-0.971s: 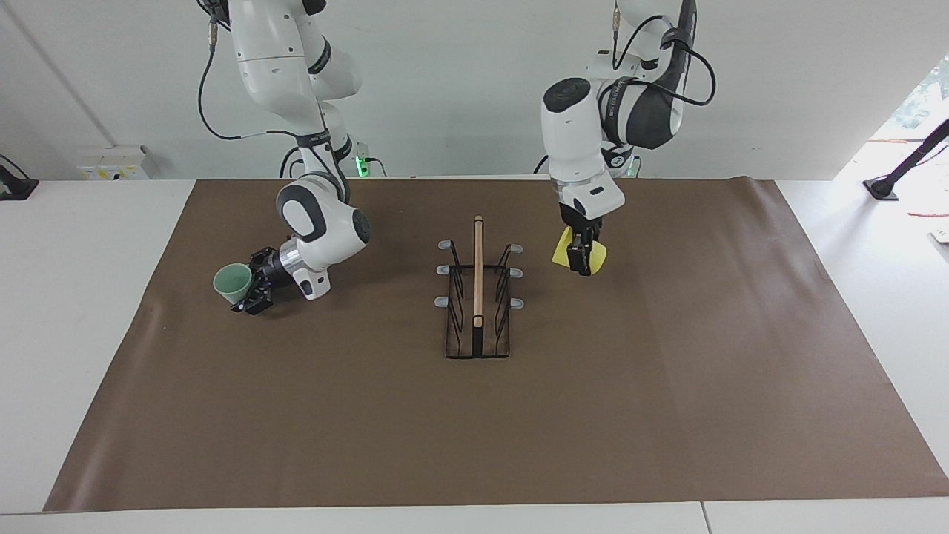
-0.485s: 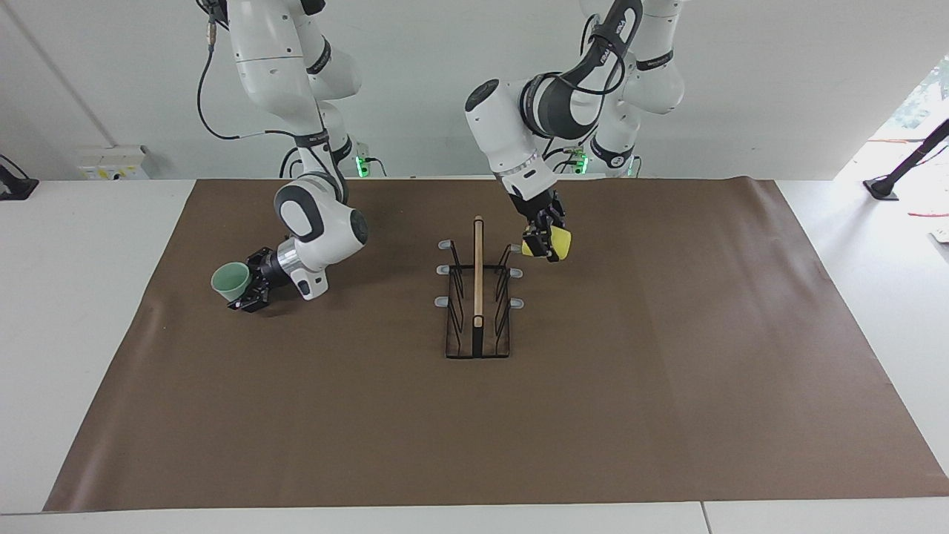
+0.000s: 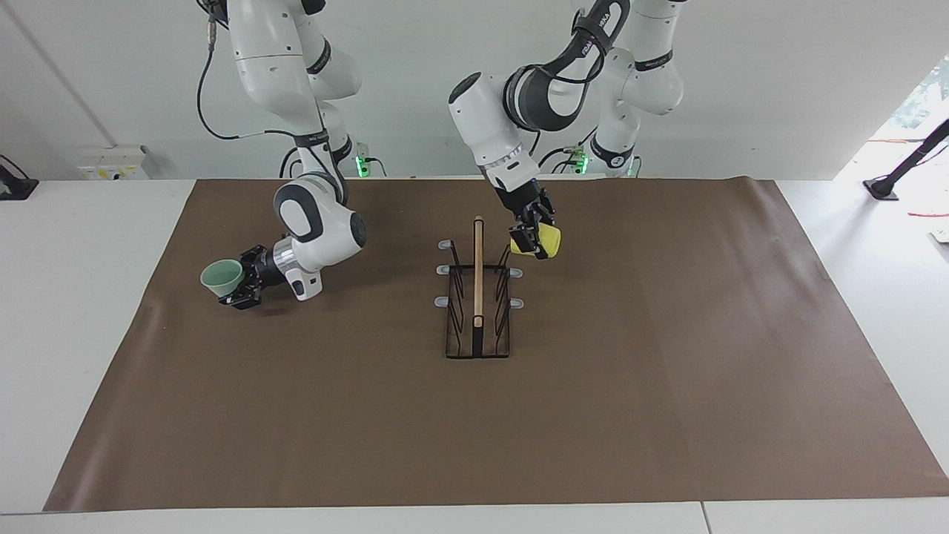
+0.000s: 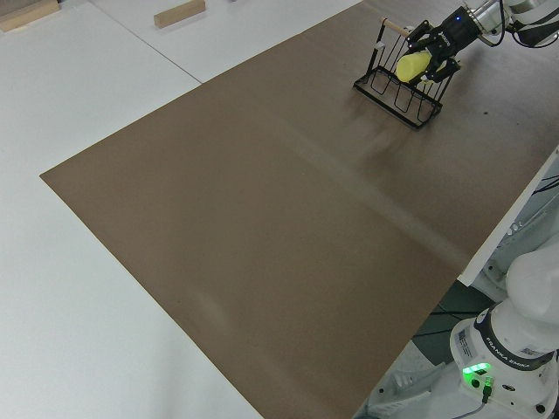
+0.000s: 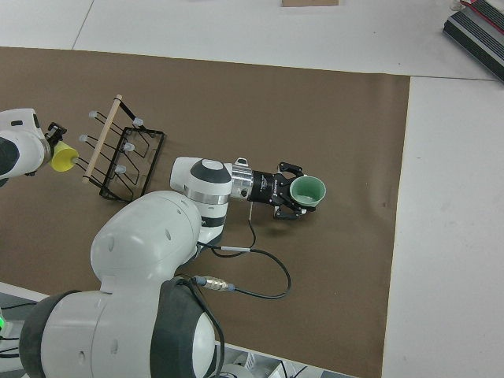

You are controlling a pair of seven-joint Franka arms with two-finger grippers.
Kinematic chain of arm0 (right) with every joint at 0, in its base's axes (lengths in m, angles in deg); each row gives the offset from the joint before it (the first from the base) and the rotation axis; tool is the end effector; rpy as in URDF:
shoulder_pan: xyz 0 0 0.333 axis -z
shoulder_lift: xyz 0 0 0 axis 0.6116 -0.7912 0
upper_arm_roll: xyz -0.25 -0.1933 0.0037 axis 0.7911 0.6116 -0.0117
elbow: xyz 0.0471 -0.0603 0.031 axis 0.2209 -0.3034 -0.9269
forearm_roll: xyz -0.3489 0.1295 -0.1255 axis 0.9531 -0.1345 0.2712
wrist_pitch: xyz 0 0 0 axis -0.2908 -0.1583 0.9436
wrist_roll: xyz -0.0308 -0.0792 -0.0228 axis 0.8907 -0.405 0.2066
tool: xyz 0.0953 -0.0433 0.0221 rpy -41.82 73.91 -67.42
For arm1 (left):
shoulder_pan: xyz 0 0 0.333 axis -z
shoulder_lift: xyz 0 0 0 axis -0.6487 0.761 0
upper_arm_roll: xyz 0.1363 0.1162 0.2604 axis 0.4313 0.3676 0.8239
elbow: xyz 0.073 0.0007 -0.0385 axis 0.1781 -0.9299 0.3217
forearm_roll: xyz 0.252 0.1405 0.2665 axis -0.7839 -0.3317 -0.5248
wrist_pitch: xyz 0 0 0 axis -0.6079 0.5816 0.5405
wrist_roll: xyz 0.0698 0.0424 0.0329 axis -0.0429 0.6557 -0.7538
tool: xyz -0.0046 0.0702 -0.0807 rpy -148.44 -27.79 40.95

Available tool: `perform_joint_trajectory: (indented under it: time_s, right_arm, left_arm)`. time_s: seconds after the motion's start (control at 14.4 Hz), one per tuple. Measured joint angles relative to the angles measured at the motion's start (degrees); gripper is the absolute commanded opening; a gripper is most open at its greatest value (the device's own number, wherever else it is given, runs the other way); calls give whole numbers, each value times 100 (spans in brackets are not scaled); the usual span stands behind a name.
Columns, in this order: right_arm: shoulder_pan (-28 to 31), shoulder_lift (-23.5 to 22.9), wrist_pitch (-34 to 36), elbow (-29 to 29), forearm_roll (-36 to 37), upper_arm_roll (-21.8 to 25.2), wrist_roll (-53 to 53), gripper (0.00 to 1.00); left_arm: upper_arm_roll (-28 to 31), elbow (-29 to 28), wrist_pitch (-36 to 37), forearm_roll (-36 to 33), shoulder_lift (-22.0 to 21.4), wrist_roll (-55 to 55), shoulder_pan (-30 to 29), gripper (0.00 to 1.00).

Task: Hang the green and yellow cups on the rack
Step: 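Carry the yellow cup to the rack and hang it on a peg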

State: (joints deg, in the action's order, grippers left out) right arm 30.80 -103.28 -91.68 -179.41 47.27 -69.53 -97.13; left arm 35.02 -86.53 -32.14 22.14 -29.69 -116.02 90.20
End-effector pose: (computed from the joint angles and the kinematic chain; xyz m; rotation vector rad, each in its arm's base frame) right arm 0.4977 0.0020 0.2431 1.4526 1.5264 -0.8825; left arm 0.4028 -0.3997 0.4280 -2.4522 -1.4317 -0.9162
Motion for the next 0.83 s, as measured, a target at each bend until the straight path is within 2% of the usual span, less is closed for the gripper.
perform_joint_trajectory:
  time_s: [0.14,0.42,0.49,0.55,0.69,0.83]
  right_arm:
    - [-1,26,31,307,-49,0,14,0]
    - [108,67,31,1008,-877,5,24,0]
    - [174,80,31,1108,-990,9,27,0]
    - [277,105,14,1206,-1201,11,42,0]
    - [572,209,-145,1442,-1864,14,50,0]
    - [875,345,-302,1598,-2394,18,39,0]
  left_arm:
    - [-2,111,3,0,90,-6,22,0]
    - [-8,204,0,58,158,-26,25,0]
    - [-7,209,0,85,158,-31,25,6]
    - [-7,212,-6,107,158,-33,25,7]
    - [-9,214,-32,144,158,-35,25,7]
    - [-16,215,-61,208,158,-47,31,1]
